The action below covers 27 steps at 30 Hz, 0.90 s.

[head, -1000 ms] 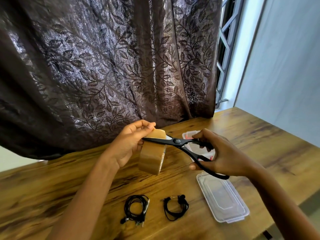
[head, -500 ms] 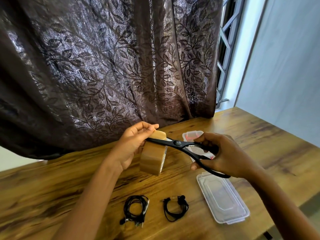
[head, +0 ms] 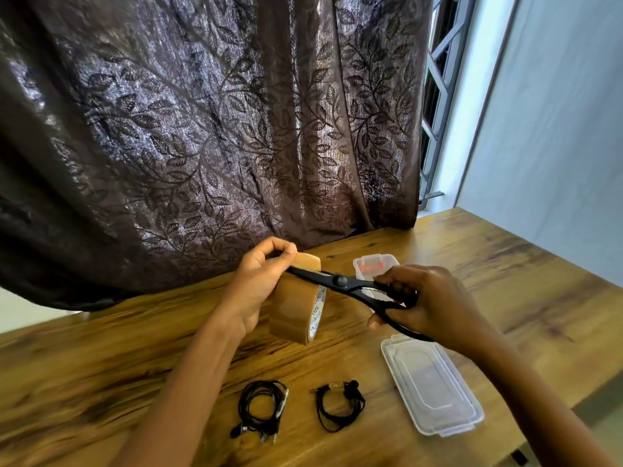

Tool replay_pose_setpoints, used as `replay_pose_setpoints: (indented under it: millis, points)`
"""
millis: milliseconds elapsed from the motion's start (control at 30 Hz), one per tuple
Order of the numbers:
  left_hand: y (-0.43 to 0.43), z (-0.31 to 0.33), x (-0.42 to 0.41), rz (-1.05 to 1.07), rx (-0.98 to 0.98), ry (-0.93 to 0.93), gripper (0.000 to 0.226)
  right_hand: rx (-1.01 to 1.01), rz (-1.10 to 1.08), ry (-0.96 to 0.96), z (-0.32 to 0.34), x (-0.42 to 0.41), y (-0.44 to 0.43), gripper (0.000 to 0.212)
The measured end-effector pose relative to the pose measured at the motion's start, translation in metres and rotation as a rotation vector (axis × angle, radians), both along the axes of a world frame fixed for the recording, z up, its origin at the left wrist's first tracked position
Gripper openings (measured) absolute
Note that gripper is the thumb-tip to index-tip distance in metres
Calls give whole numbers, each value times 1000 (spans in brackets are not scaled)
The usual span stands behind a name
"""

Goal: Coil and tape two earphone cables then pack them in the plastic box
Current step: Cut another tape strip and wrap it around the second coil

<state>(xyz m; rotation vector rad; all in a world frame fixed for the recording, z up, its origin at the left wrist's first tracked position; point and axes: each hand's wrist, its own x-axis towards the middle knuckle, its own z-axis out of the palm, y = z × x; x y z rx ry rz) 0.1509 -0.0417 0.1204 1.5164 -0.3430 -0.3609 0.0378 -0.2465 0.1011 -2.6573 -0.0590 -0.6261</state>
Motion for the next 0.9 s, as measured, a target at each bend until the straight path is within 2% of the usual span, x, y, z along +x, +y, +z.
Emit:
replay_pose_setpoints:
  millis: [233,400,533,633,700,800,900]
  points:
    - [-4,-7,4,108,-24,-32,18,-152,-38,-1,0,-8,10,51]
    - [-5,-14,9,205,-31,-54,18,-119,-39,32,-3,-10,15,47]
    - [-2,-14,14,269,-102,-13,18,-67,-56,51,-8,-14,14,52]
    - [2,-11,14,240,-141,35,18,30,-95,45,-15,-18,9,59]
    - [5,-11,14,243,-119,36,20,144,-156,23,-21,-17,9,53]
    - [8,-12,14,257,-107,46,22,404,-290,32,-39,-9,7,46]
    - [7,-16,13,259,-100,60,24,698,-278,149,-67,0,4,37]
